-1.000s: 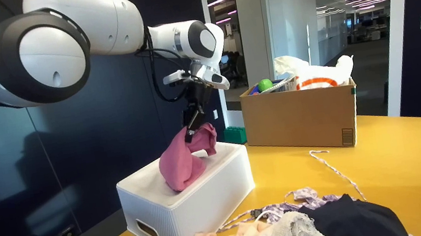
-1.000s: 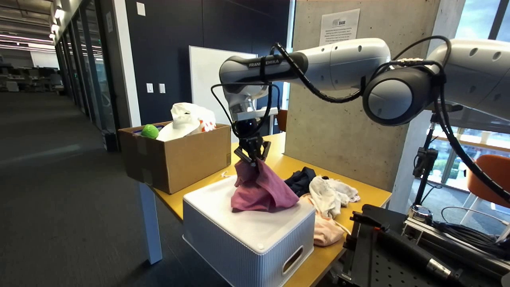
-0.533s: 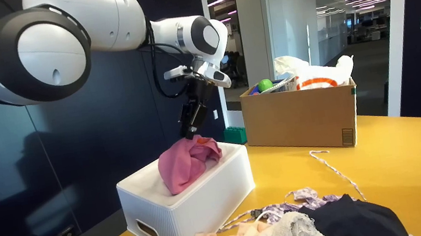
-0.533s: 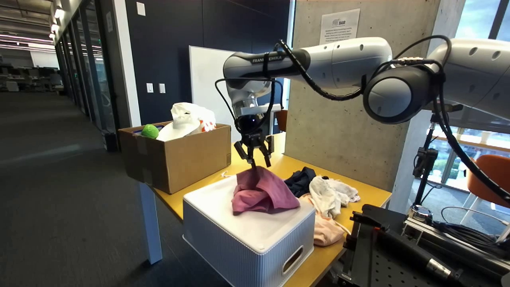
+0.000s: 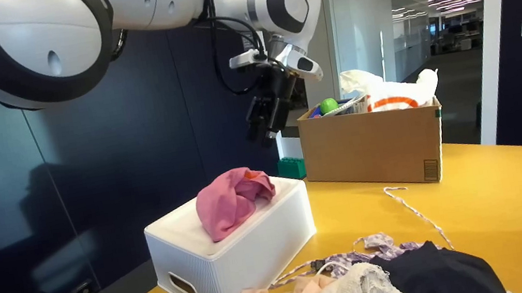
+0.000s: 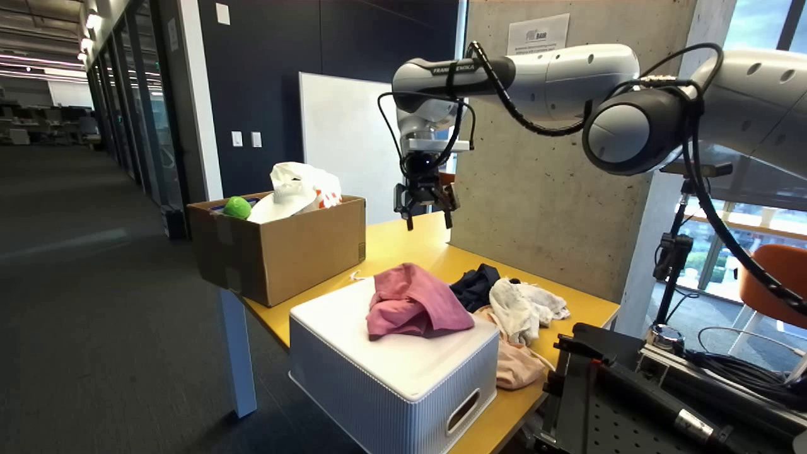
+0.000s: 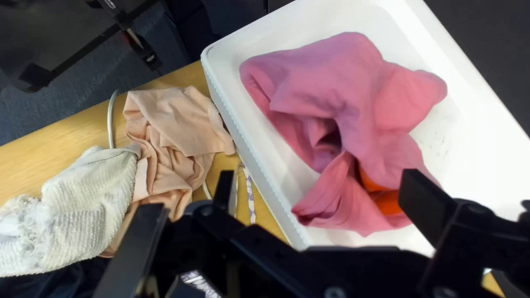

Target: Put the pink shirt over the laundry basket

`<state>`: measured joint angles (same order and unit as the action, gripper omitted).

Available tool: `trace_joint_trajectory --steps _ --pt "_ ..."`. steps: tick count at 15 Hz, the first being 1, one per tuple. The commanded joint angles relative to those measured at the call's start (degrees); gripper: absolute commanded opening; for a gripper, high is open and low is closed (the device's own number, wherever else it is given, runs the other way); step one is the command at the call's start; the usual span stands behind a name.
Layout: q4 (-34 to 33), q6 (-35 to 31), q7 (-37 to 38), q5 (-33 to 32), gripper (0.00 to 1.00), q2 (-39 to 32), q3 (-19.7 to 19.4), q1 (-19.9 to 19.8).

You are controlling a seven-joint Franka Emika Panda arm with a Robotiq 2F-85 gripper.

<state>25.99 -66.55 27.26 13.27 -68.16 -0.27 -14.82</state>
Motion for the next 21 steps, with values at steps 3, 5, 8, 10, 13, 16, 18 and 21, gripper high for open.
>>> trace_joint_trajectory --steps 3,5,8,10,13,16,18,21 --pt "0.8 -0.41 -0.75 1.01 1.0 0.47 0.52 -3.4" --pt "0.82 -0.42 -0.86 1.35 1.0 0.49 0.73 -4.05" --pt "0.55 -0.46 0.34 1.7 1.0 -0.04 1.15 -3.01" --pt "-0.8 -0.08 1.81 1.85 1.0 -1.77 1.11 -2.55" --pt "-1.08 -0.79 3.86 1.99 1.0 -3.5 1.08 -1.9" --pt "-1.23 -2.02 6.84 2.24 1.0 -5.34 1.16 -0.93" --pt "-1.56 -3.32 8.16 1.93 1.0 -6.45 1.11 -0.07" --pt "-1.11 -3.98 9.04 1.64 1.0 -7.7 1.35 1.42"
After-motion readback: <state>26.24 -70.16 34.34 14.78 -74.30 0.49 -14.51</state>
